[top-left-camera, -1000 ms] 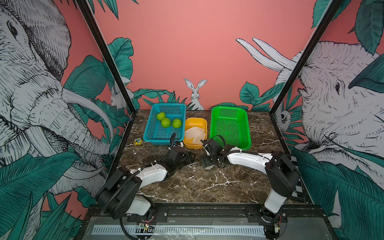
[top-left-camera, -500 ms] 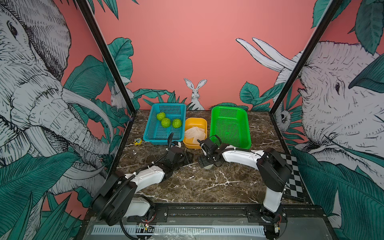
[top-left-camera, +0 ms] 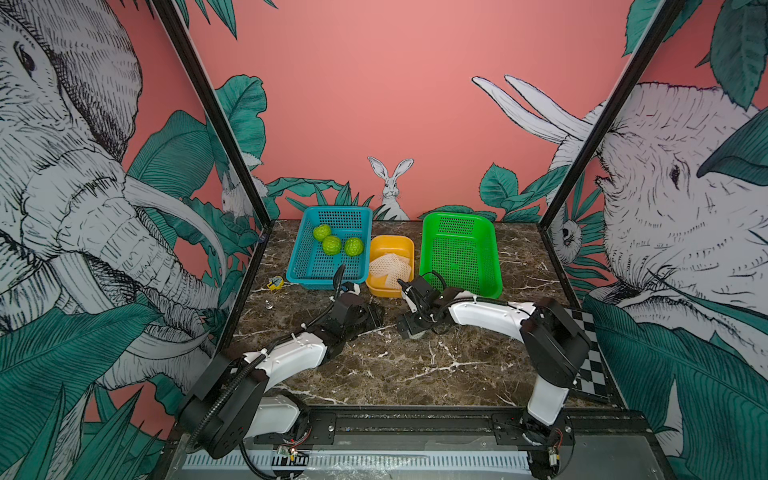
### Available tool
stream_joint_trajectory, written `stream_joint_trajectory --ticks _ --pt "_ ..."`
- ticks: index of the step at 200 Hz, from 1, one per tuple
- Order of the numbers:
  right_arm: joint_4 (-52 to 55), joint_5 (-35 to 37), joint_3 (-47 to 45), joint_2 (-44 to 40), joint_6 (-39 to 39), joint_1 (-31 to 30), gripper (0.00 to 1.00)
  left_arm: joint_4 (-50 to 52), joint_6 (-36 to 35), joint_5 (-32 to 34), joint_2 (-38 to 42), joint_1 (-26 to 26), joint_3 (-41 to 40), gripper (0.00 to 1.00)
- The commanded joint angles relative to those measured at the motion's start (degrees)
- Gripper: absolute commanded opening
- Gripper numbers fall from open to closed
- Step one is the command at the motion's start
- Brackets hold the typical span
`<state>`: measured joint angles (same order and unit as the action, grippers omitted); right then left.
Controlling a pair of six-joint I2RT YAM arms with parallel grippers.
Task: Sleeve custard apples in foam nets
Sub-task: Pick up the custard apple from the center of the board.
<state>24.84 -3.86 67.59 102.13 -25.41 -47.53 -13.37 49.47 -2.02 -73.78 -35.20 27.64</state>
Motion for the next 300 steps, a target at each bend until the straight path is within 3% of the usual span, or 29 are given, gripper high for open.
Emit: stream_joint_trajectory --ticks 1,52,132,200,300 --pt "1.5 0.6 -0.5 -4.0 0.4 0.8 0.99 0.9 -0.8 1.3 1.6 0.4 0.6 0.68" --pt "3.0 0.6 -0.4 -6.8 1.5 0.9 0.99 1.9 -1.3 1.4 2.2 0.5 1.2 0.68" --pt "1.4 0.8 -0.3 -3.6 1.6 -0.1 0.99 3.2 -1.6 1.7 3.4 0.5 1.2 0.68" --pt "4.5 4.8 2.6 -6.8 2.2 -2.5 0.99 3.3 -2.0 1.8 3.2 0.6 1.1 0.69" --pt "3.8 7.3 3.4 0.5 3.3 -2.7 0.99 3.3 -2.4 1.0 3.5 0.7 1.3 0.70"
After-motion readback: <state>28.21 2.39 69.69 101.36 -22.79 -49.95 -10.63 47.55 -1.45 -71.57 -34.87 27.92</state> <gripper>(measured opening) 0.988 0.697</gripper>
